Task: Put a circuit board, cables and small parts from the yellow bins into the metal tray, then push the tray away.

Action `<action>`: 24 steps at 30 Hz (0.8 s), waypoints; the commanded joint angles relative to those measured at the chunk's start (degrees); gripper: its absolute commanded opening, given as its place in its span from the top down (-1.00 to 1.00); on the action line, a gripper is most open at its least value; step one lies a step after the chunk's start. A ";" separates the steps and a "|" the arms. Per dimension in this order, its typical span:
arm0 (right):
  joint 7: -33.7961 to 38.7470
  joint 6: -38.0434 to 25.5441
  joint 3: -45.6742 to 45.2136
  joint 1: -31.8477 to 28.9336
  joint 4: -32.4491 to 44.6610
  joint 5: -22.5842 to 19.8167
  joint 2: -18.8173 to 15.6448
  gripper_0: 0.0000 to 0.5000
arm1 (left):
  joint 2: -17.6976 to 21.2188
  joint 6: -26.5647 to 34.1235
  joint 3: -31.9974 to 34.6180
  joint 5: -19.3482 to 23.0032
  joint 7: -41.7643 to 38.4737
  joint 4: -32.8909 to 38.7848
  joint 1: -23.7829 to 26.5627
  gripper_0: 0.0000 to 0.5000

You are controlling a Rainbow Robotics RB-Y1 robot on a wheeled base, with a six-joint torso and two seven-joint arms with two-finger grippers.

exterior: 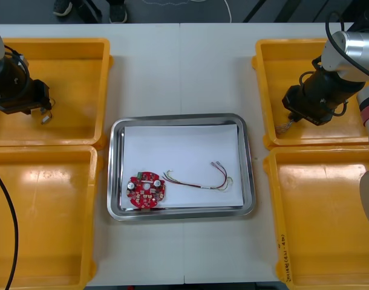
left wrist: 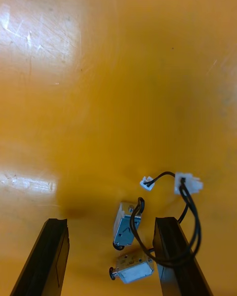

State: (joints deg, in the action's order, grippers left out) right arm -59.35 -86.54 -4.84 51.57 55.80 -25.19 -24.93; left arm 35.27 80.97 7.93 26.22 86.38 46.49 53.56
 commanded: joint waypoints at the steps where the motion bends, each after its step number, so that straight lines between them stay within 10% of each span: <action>1: 1.17 -0.47 0.89 2.22 0.28 -0.47 0.41 1.00 | -0.20 -1.43 -1.69 0.68 5.11 0.36 2.16 -1.00; 13: -3.22 -2.58 -0.08 3.53 0.28 -0.73 -1.35 1.00 | -0.55 -3.36 -1.69 1.21 6.08 0.36 0.58 -0.73; 24: -17.64 -10.75 -2.98 6.44 4.41 -1.52 -5.57 1.00 | -0.55 -3.28 -1.69 1.21 7.14 0.36 -0.56 1.00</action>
State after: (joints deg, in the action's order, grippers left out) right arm -74.05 -95.95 -6.53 55.26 56.32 -25.77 -27.06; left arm 35.26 78.35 7.09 26.93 86.60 46.22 53.45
